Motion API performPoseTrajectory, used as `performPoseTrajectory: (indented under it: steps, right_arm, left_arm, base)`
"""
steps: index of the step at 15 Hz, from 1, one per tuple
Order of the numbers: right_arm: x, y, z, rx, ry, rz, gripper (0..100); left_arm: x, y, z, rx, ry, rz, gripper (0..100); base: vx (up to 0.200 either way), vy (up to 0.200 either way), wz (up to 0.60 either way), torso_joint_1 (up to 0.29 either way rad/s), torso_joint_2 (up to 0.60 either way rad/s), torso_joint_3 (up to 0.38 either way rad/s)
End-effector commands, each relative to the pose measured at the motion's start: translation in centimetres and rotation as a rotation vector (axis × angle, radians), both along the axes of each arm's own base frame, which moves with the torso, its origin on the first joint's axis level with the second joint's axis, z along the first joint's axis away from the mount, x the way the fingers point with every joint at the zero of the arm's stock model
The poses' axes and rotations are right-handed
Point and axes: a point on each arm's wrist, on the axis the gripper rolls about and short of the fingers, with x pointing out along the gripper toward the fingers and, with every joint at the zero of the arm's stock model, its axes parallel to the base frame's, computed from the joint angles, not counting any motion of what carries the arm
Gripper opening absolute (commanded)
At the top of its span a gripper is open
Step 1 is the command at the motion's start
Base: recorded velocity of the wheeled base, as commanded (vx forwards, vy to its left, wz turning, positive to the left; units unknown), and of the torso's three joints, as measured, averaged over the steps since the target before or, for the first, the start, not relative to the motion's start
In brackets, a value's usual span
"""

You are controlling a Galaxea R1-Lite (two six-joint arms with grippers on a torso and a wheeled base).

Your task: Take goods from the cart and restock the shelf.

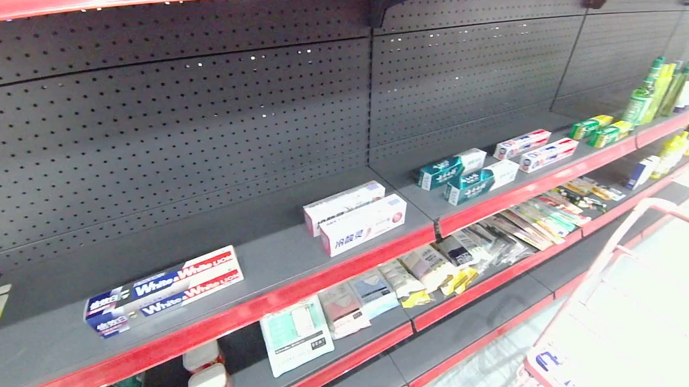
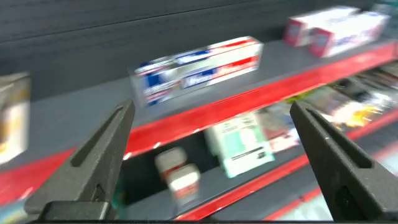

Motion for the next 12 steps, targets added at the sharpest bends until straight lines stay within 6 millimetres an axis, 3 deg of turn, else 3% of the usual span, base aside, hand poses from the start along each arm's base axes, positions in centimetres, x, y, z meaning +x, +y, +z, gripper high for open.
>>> performPoseTrajectory:
  steps: [1, 9, 12]
  right_arm:
    - [0.00, 0.00, 0.00, 0.001, 0.000, 0.001, 100]
    - [0.00, 0.00, 0.00, 0.001, 0.000, 0.001, 100]
    - [0.00, 0.00, 0.00, 0.004, 0.000, 0.001, 100]
  left_arm:
    - [0.01, 0.00, 0.01, 0.000, 0.001, -0.001, 100]
    - [0.01, 0.00, 0.01, 0.000, 0.001, 0.001, 100]
    - [0.01, 0.00, 0.01, 0.000, 0.001, 0.001, 100]
  base:
    - [0.000, 0.000, -0.60, 0.002, 0.00, 0.002]
    - [0.000, 0.000, -0.60, 0.003, 0.00, 0.001]
    - [0.000, 0.000, 0.00, 0.000, 0.00, 0.000]
